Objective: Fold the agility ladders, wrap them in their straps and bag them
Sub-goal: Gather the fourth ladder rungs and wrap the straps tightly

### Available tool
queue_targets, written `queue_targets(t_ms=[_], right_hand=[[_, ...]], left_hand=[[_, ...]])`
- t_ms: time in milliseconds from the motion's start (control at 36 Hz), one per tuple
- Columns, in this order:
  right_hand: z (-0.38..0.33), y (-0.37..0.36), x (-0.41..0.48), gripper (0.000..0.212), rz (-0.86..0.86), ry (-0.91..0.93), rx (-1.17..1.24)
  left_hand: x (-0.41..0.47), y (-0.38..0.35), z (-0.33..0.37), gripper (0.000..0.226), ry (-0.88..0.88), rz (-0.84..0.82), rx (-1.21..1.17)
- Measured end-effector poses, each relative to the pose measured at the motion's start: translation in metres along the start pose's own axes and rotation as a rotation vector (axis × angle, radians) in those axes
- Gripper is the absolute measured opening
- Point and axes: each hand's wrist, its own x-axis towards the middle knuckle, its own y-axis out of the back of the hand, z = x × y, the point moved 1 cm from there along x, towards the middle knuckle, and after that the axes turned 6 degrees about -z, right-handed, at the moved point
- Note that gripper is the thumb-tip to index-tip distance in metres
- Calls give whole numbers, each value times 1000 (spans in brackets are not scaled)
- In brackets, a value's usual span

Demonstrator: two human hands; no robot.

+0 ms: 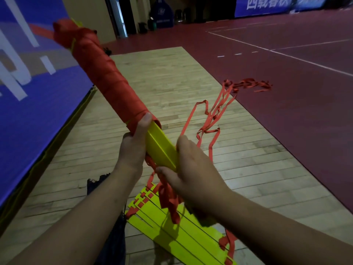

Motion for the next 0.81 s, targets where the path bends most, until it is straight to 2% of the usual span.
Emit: queue_targets(t_ms=[83,167,222,278,389,528,611,667,722,806], right_hand=[[-2,20,8,56,-247,-83,200],[4,27,8,62,-392,-245,514],[7,27,5,47,-457,-279,667],[9,27,4,29,-449,-262,710],[10,31,3,10,-307,-249,612],[18,29,6,19,-149,-305,336],[17,27,5,21,-67,-326,91],[15,24,2,24,0,-306,-76],[12,18,-2,30,62,-274,-201],[7,3,-5,42,122,-161,-190]], left_hand=[[-3,0,2,59,-61,-85,-31],[-3,-5,3,65,-88,-115,-82],[-2,-6,3,74,-105,-129,-55],[0,-4,3,83,-117,-160,7],[6,7,5,111,1,-248,232],[7,9,6,119,171,-465,577],[6,2,7,108,170,-489,486],[1,-8,10,93,121,-465,399],[-5,-20,10,73,68,-393,314],[-8,-21,5,48,52,-216,143]])
